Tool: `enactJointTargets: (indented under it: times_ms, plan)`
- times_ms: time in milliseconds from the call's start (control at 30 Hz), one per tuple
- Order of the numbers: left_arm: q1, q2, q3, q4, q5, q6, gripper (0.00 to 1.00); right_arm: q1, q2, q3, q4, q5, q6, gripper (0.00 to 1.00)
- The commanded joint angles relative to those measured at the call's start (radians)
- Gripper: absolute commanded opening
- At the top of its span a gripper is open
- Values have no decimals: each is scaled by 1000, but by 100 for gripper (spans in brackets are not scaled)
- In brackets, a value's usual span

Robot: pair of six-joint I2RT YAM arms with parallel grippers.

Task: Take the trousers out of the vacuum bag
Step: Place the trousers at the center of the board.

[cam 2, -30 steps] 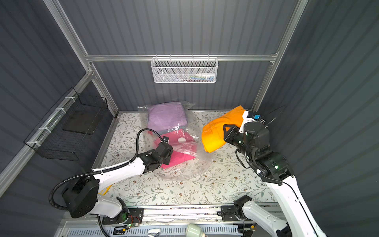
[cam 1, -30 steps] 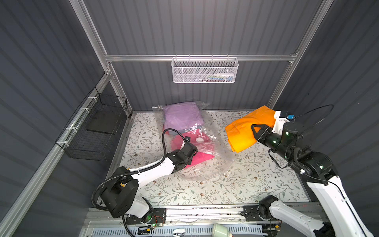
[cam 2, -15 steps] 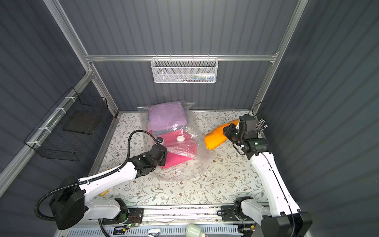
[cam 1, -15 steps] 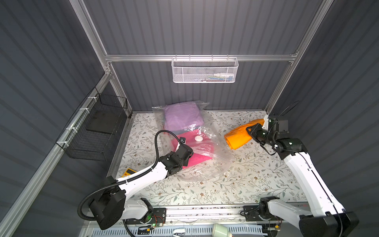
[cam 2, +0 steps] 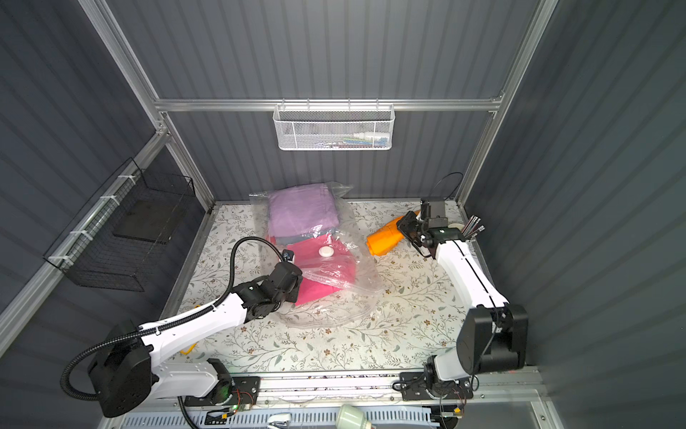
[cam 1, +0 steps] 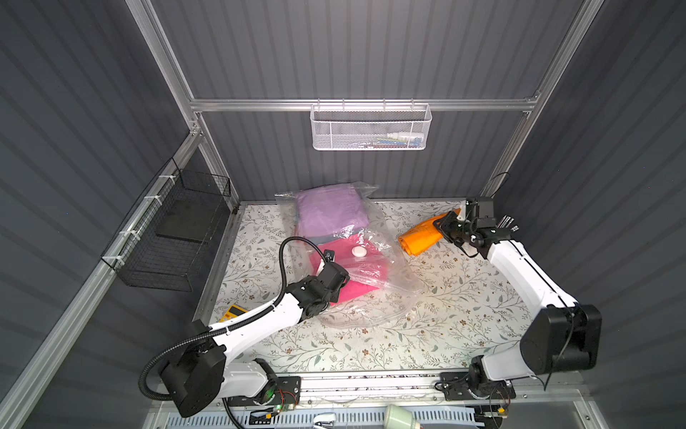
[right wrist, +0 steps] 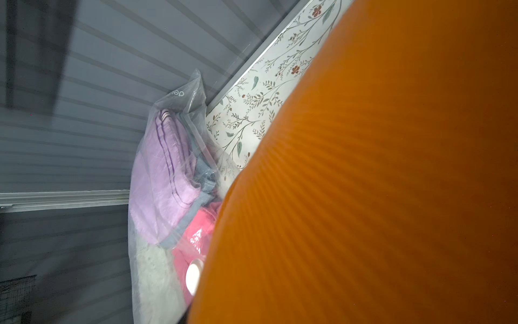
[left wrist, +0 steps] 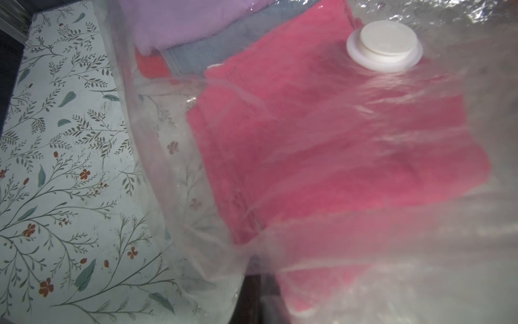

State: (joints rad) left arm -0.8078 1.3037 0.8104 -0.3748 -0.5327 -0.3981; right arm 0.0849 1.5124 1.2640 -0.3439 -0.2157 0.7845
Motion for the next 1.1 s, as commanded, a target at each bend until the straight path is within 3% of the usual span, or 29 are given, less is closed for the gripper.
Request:
enactJointTargets:
  times_ms: [0,267,367,733,1067]
  plan:
    - [7,-12,25,-81,-33,-17,0,-1,42,138,174,-17,-22,0]
    - [8,-15,51,-124,-66,-35,0,-5,287,407,186,-65,-42,0]
    - [7,-22,58,-134,-74,-38,0,-5,357,438,208,-80,-37,0]
    - [7,-45,55,-156,-73,-39,0,-1,385,118,440,-32,28,0]
    - [7,-67,47,-159,-80,-31,0,21,378,-73,527,6,75,0]
